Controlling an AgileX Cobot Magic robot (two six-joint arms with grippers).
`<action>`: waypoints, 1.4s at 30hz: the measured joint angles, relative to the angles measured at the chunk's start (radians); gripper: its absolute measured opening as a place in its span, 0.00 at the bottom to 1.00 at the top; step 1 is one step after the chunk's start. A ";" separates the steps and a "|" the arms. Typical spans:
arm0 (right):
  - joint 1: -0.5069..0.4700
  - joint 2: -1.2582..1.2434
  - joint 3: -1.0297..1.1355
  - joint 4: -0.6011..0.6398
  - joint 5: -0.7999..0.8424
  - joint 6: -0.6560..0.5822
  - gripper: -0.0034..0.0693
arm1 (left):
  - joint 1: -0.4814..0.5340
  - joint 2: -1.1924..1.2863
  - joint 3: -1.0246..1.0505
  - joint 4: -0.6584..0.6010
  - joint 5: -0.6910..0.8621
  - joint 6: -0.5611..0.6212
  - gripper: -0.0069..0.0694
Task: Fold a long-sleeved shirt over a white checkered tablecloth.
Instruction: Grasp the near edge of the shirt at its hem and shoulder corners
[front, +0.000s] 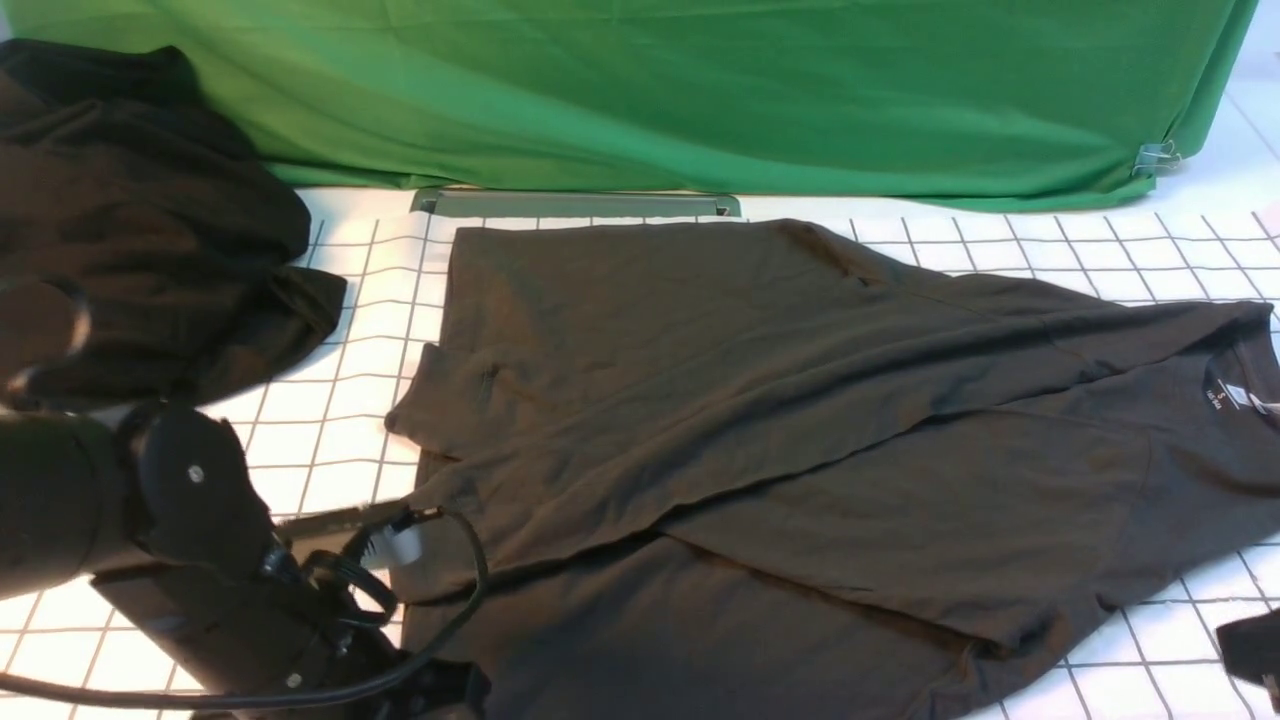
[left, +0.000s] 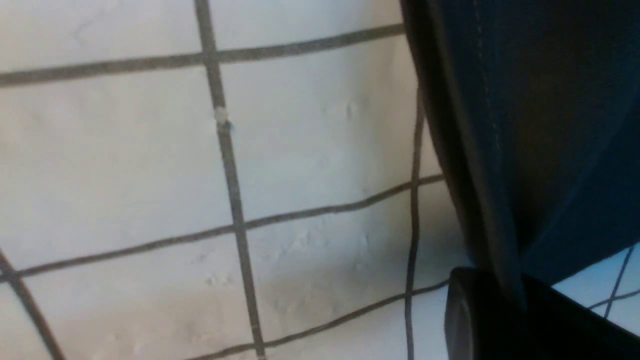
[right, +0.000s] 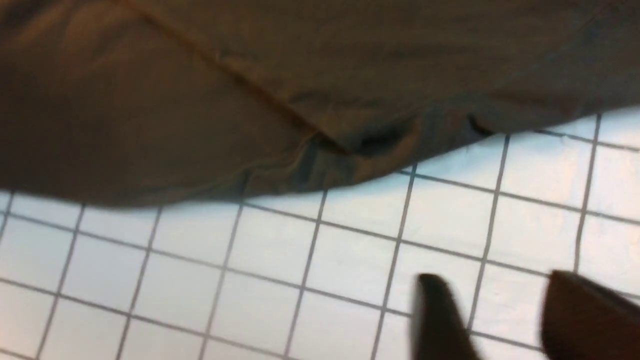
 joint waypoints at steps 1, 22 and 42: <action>0.015 0.003 0.000 0.000 -0.004 -0.012 0.59 | 0.000 -0.020 -0.007 0.011 0.010 0.000 0.12; 0.589 0.632 -0.159 -0.502 -0.077 0.134 0.76 | 0.000 -0.076 -0.015 0.021 0.030 -0.001 0.12; 0.599 0.820 -0.202 -0.645 -0.150 0.148 0.40 | 0.000 -0.076 -0.015 0.046 0.011 0.022 0.12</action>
